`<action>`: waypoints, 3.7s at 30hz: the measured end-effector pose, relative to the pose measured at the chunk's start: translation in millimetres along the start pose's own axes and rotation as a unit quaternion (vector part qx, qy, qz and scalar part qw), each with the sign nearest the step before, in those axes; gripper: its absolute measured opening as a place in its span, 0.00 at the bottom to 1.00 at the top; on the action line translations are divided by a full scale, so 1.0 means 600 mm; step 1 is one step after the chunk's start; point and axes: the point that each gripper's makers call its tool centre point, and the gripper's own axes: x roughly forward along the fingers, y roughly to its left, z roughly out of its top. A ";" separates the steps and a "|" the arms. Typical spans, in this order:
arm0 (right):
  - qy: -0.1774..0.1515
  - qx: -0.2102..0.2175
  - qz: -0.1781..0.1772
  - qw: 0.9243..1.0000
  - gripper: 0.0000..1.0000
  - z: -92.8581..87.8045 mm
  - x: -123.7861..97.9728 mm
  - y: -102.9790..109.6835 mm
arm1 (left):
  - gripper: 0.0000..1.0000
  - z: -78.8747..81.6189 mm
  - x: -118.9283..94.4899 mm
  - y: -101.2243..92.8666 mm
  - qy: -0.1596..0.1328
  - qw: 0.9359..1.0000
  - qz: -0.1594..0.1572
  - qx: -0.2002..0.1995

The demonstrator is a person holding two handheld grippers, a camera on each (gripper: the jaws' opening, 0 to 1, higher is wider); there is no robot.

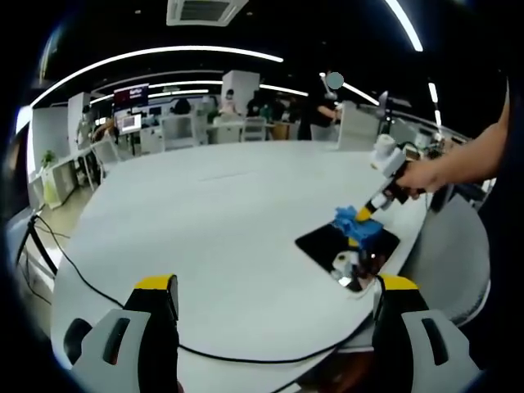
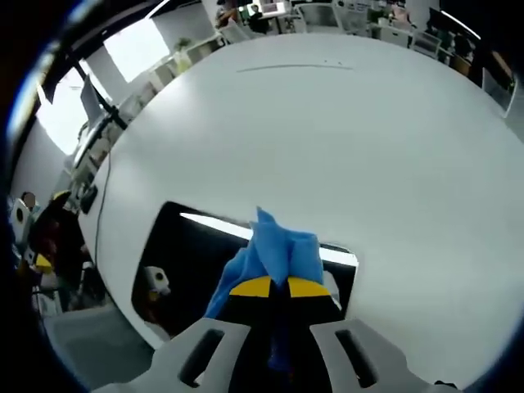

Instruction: Wipe the mirror surface with the cleaning cloth until all visible marks leave the cleaned area.

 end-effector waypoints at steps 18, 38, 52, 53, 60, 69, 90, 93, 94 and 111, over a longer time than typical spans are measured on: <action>-0.009 0.016 0.013 1.000 0.00 -0.074 -0.033 0.028 | 1.00 -0.003 0.000 -0.012 -0.001 1.000 -0.002 -0.004; 0.022 0.000 0.032 0.999 0.00 -0.133 -0.055 0.054 | 1.00 -0.009 0.003 -0.027 0.002 1.000 -0.008 -0.004; 0.030 0.011 0.046 0.998 0.00 -0.138 -0.058 0.054 | 1.00 -0.003 0.003 -0.023 0.000 1.000 -0.008 -0.006; 0.030 0.011 0.046 0.998 0.00 -0.138 -0.058 0.054 | 1.00 -0.003 0.002 -0.023 0.001 1.000 -0.008 -0.007; 0.031 0.028 0.048 0.998 0.00 -0.138 -0.061 0.043 | 1.00 -0.010 0.002 -0.017 0.010 1.000 -0.006 -0.004; 0.025 0.038 0.038 0.998 0.00 -0.143 -0.071 0.017 | 1.00 -0.005 0.000 -0.017 0.007 1.000 -0.004 -0.001; 0.020 0.068 0.016 0.997 0.00 -0.143 -0.076 -0.014 | 1.00 -0.012 -0.009 -0.014 -0.003 1.000 -0.001 -0.010; 0.020 0.065 0.012 0.998 0.00 -0.134 -0.073 -0.018 | 1.00 -0.012 -0.010 -0.012 -0.004 1.000 0.003 -0.013; 0.020 0.064 0.011 0.998 0.00 -0.130 -0.071 -0.020 | 1.00 -0.013 -0.010 -0.014 -0.004 1.000 0.000 -0.013; 0.023 0.040 -0.006 0.999 0.00 -0.032 -0.027 -0.059 | 1.00 -0.022 -0.009 -0.009 -0.001 1.000 -0.002 -0.028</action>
